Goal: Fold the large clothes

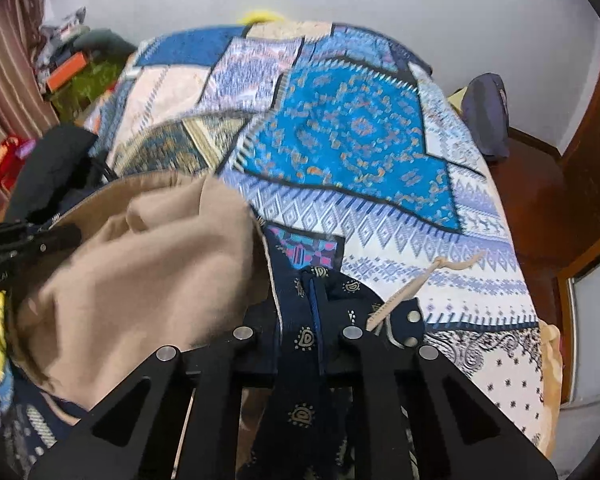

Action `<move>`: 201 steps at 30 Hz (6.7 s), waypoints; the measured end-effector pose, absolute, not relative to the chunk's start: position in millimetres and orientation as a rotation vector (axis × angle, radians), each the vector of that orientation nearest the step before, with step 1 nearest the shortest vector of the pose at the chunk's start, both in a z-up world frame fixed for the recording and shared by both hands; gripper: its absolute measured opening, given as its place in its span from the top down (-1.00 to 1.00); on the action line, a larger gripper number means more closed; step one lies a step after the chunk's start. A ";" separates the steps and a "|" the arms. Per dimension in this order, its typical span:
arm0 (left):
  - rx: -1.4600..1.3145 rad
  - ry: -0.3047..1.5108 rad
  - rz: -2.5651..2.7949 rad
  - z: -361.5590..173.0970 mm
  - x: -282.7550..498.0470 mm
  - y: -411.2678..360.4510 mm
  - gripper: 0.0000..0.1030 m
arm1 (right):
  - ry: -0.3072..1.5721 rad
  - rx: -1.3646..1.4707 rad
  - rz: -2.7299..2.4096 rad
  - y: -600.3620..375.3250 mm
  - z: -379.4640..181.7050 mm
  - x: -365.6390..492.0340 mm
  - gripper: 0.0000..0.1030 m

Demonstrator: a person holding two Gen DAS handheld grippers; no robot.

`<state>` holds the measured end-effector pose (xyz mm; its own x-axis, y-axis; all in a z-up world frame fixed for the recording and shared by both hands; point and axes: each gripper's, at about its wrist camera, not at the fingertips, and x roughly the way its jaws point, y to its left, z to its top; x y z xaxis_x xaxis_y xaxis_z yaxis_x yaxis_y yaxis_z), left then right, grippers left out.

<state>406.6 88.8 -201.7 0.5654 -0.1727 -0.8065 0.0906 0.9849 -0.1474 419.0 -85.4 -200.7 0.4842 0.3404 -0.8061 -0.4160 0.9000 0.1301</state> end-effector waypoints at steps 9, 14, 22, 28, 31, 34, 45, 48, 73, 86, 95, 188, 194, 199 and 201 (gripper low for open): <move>-0.102 0.859 -0.281 -135.0 344.9 71.5 0.88 | 0.876 -0.079 0.513 -102.5 -145.5 366.8 0.81; -0.061 0.874 -0.288 -130.3 309.0 67.9 0.88 | 0.871 -0.068 0.524 -113.0 -138.8 335.4 0.81; -0.071 0.942 -0.332 -148.3 258.9 66.9 0.88 | 0.962 -0.028 0.517 -133.4 -170.9 296.9 0.81; 0.000 1.015 -0.351 -170.7 231.5 53.0 0.72 | 1.067 -0.040 0.510 -139.4 -205.1 278.6 0.79; 0.022 1.023 -0.328 -171.9 222.4 52.1 0.58 | 1.099 -0.106 0.525 -137.1 -209.4 267.8 0.78; 0.051 0.973 -0.270 -160.5 213.6 57.4 0.20 | 1.083 -0.195 0.534 -134.3 -200.4 259.2 0.75; -0.041 0.890 -0.157 -124.6 257.2 103.0 0.13 | 0.951 -0.072 0.560 -128.8 -136.9 291.2 0.60; -0.067 0.909 -0.162 -128.3 281.2 104.9 0.13 | 0.933 -0.050 0.546 -113.4 -132.8 316.0 0.27; 0.107 1.031 -0.289 -204.0 250.1 61.8 -0.07 | 1.240 -0.061 0.706 -97.9 -209.9 279.2 0.16; 0.018 1.002 -0.195 -201.7 219.3 83.6 -0.34 | 1.126 -0.149 0.634 -110.6 -191.3 246.4 0.01; -0.114 0.898 -0.016 -169.0 225.3 153.6 -0.59 | 0.965 -0.072 0.520 -153.8 -145.4 276.9 0.01; 0.043 0.919 0.005 -148.4 287.8 128.8 -0.63 | 0.810 -0.148 0.389 -164.0 -117.9 321.2 -0.27; -0.014 1.034 -0.041 -178.4 246.8 126.4 -0.63 | 0.867 -0.142 0.406 -177.1 -141.5 290.2 -0.27; -0.096 1.132 -0.133 -211.2 221.9 123.9 -0.63 | 0.930 -0.156 0.368 -193.2 -179.9 273.1 -0.27; -0.117 1.163 -0.142 -222.9 215.6 122.1 -0.63 | 0.965 -0.137 0.353 -201.9 -196.4 268.5 -0.27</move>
<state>215.6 122.1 -222.9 0.3890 -0.1721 -0.9050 0.0513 0.9849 -0.1653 268.5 -201.9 -196.4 0.5176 0.2328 -0.8234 -0.3536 0.9344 0.0419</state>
